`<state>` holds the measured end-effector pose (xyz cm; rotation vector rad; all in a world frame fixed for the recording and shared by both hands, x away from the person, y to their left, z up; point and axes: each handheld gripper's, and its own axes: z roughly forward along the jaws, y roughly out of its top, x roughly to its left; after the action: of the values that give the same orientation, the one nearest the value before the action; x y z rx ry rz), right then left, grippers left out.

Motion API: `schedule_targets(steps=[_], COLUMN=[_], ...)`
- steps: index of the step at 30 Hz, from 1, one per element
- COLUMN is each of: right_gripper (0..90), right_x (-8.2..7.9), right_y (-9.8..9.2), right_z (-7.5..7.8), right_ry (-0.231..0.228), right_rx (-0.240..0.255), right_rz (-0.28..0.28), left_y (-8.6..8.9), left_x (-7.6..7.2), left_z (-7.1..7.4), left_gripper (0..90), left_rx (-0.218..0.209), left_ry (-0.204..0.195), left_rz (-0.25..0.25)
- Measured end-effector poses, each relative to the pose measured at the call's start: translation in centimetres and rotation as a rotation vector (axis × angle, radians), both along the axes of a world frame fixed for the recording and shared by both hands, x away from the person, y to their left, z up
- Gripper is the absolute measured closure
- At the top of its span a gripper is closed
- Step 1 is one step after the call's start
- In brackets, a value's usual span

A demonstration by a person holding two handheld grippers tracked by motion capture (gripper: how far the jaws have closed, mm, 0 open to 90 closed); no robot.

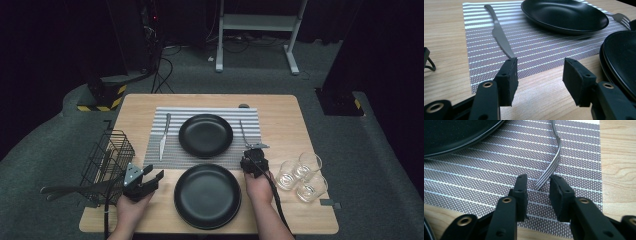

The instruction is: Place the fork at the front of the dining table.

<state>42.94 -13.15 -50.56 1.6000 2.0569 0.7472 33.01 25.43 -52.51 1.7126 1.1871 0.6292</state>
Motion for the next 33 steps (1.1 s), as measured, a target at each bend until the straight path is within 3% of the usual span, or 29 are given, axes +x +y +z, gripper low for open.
schedule_targets(steps=[5, 14, 33], right_gripper=[72.9, 80.0, 80.4], right_x=[0.0, 0.0, 1.5], right_y=[0.1, 0.3, 1.4], right_z=[-0.1, -0.3, -0.1], right_ry=[-0.005, -0.005, -0.007], right_rx=[-0.024, -0.016, 0.006], right_rz=[0.009, 0.015, 0.018], left_y=[0.0, 0.0, 0.0], left_x=[0.0, 0.0, 0.0], left_z=[0.0, 0.0, 0.0], left_gripper=[46.0, 46.0, 46.0], left_rx=[-0.001, -0.001, -0.004], left_ry=[-0.001, -0.001, -0.005], left_rz=[0.001, 0.001, 0.0])
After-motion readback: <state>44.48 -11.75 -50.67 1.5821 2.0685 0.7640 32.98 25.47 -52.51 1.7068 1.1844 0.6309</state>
